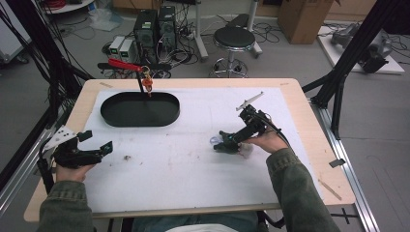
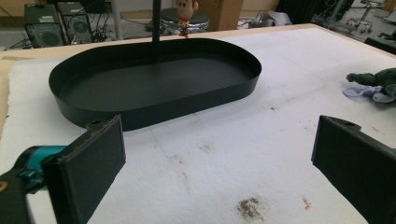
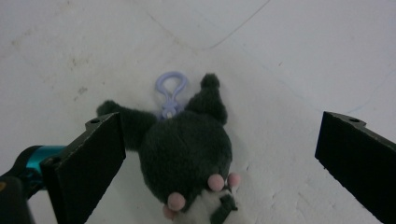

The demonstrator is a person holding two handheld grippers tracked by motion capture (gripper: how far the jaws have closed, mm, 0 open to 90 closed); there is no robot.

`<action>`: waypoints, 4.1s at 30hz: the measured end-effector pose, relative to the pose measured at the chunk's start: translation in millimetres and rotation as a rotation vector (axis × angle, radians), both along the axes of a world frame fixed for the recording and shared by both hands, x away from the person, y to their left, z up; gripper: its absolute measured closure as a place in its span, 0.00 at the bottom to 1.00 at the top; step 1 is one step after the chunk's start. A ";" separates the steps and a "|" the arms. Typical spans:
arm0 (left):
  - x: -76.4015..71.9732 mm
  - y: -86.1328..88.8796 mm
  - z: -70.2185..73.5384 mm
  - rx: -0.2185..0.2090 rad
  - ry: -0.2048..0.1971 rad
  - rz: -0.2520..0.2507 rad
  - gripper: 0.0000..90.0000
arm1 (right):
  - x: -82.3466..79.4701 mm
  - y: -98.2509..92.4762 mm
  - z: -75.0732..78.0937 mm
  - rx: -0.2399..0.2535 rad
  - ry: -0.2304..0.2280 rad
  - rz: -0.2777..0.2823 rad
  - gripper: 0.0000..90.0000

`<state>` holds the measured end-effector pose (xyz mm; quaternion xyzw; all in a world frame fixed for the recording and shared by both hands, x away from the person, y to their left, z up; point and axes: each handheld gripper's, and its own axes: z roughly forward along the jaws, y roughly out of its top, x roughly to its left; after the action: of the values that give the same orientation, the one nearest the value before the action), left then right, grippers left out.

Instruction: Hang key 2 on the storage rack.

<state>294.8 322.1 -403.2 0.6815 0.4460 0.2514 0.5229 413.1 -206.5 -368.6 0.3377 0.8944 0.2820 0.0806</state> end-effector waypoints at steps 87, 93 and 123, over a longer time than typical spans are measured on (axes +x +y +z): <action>0.5 1.0 -0.8 0.005 0.013 -0.003 0.04 | 4.2 56.8 66.1 0.160 0.025 0.091 0.56; -0.3 1.9 -0.2 0.001 0.009 0.000 0.04 | 11.0 66.2 73.0 0.167 0.010 0.080 0.56; 0.6 4.8 -1.3 -0.005 0.012 0.011 0.04 | 54.2 109.4 101.2 0.205 0.014 0.010 0.56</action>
<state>295.4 326.9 -404.6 0.6795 0.4533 0.2490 0.5204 467.3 -97.1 -267.4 0.3416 0.8631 0.3700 0.0378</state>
